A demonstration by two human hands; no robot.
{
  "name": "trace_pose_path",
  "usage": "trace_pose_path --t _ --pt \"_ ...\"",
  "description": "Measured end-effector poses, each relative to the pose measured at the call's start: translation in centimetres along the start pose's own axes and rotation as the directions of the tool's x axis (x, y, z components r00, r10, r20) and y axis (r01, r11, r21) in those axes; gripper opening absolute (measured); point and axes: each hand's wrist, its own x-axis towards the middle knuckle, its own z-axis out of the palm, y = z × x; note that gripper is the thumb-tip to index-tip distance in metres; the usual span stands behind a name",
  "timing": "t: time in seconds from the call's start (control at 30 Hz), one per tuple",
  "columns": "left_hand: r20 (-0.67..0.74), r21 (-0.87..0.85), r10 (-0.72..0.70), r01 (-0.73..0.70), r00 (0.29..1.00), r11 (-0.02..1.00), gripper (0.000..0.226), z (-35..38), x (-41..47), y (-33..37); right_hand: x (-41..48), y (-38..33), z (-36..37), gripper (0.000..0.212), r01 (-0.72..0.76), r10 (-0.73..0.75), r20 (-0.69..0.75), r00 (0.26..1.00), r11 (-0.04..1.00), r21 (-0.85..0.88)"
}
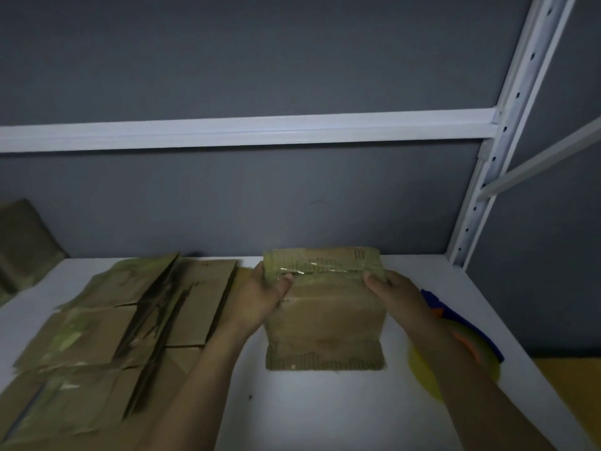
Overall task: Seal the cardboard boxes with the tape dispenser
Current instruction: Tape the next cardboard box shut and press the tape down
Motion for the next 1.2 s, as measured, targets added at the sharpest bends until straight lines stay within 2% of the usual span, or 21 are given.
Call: trace_pose_path --t 0.07,0.1,0.17,0.23,0.3,0.37,0.4,0.47,0.57,0.63,0.73,0.8,0.87,0.93,1.0,1.07,1.1,1.17,1.2 --pt "-0.061 -0.039 0.091 -0.093 0.994 0.995 0.016 -0.3 -1.0 -0.1 -0.6 -0.9 -0.2 0.039 0.051 -0.053 -0.100 0.994 0.998 -0.021" --pt "-0.080 -0.085 0.134 -0.140 0.988 0.986 0.021 -0.4 -1.4 -0.2 -0.9 -1.3 -0.2 0.045 0.064 -0.064 -0.164 0.984 0.998 -0.006" --pt "-0.093 -0.195 0.186 -0.201 0.978 0.960 0.042 -0.6 -2.0 -0.4 -1.5 -2.5 0.0 0.049 0.098 -0.066 -0.305 0.950 0.991 0.091" --pt "-0.125 -0.276 0.200 -0.228 0.972 0.934 0.060 -0.7 -2.2 -0.3 -1.9 -3.8 0.1 0.041 0.124 -0.029 -0.384 0.923 0.967 0.224" --pt "-0.199 -0.329 0.196 -0.254 0.960 0.910 0.062 -0.7 -2.3 0.3 -2.2 -4.8 0.0 0.024 0.144 -0.022 -0.384 0.923 0.945 0.293" --pt "-0.279 -0.388 0.153 -0.257 0.948 0.885 0.052 -0.7 -2.2 1.0 -2.2 -4.9 0.2 0.013 0.171 -0.047 -0.350 0.936 0.927 0.333" --pt "-0.308 -0.429 0.116 -0.247 0.944 0.869 0.048 -0.7 -2.2 1.3 -2.3 -4.6 0.4 0.019 0.181 -0.061 -0.328 0.943 0.920 0.349" --pt "-0.323 -0.489 0.075 -0.234 0.944 0.841 0.051 -0.7 -2.1 1.5 -2.3 -3.5 1.0 0.044 0.195 -0.083 -0.299 0.951 0.910 0.366" --pt "-0.217 -0.441 0.087 -0.177 0.972 0.880 0.083 -0.7 -2.3 0.9 -2.3 -1.3 1.9 0.056 0.178 -0.080 -0.260 0.962 0.908 0.379" --pt "-0.165 -0.378 0.064 -0.123 0.984 0.918 0.088 -0.5 -2.4 -0.2 -2.6 0.2 2.4 0.065 0.165 -0.086 -0.222 0.971 0.917 0.363" --pt "-0.177 -0.259 0.045 -0.091 0.983 0.962 0.077 0.0 -2.4 -2.2 -3.3 1.9 3.1 0.074 0.223 -0.182 -0.190 0.965 0.948 0.226" --pt "-0.184 -0.196 0.066 -0.102 0.981 0.975 0.066 0.2 -2.5 -3.3 -3.9 1.7 3.2 0.067 0.255 -0.232 -0.135 0.963 0.947 0.193" --pt "-0.157 -0.166 0.076 -0.102 0.985 0.981 0.060 0.1 -2.9 -4.6 -4.6 1.7 3.0 0.053 0.253 -0.236 -0.094 0.967 0.929 0.270" --pt "-0.109 -0.112 0.124 -0.136 0.986 0.984 0.050 -0.1 -3.6 -6.2 -5.6 1.7 2.5 0.042 0.156 -0.103 -0.153 0.983 0.907 0.391" --pt "-0.082 -0.047 0.238 -0.242 0.968 0.969 0.037 -0.5 -4.3 -7.7 -6.1 1.8 1.6 0.060 0.072 0.036 -0.184 0.982 0.833 0.548" --pt "-0.096 -0.166 0.294 -0.306 0.951 0.937 0.027 -1.1 -4.6 -8.3 -6.3 1.2 0.7 0.071 0.023 0.087 -0.158 0.984 0.809 0.587" --pt "-0.083 -0.273 0.256 -0.269 0.963 0.924 0.022 -1.4 -4.5 -8.0 -6.3 0.7 0.4 0.068 -0.008 0.102 -0.132 0.986 0.821 0.570" --pt "-0.073 -0.406 0.147 -0.164 0.986 0.899 0.019 -2.5 -4.0 -6.3 -6.4 -0.5 0.2 0.040 -0.052 0.118 -0.094 0.989 0.852 0.521" --pt "-0.070 -0.421 0.117 -0.136 0.991 0.897 0.020 -3.2 -3.6 -5.0 -6.4 -0.7 0.2 0.025 -0.061 0.116 -0.084 0.990 0.873 0.484"
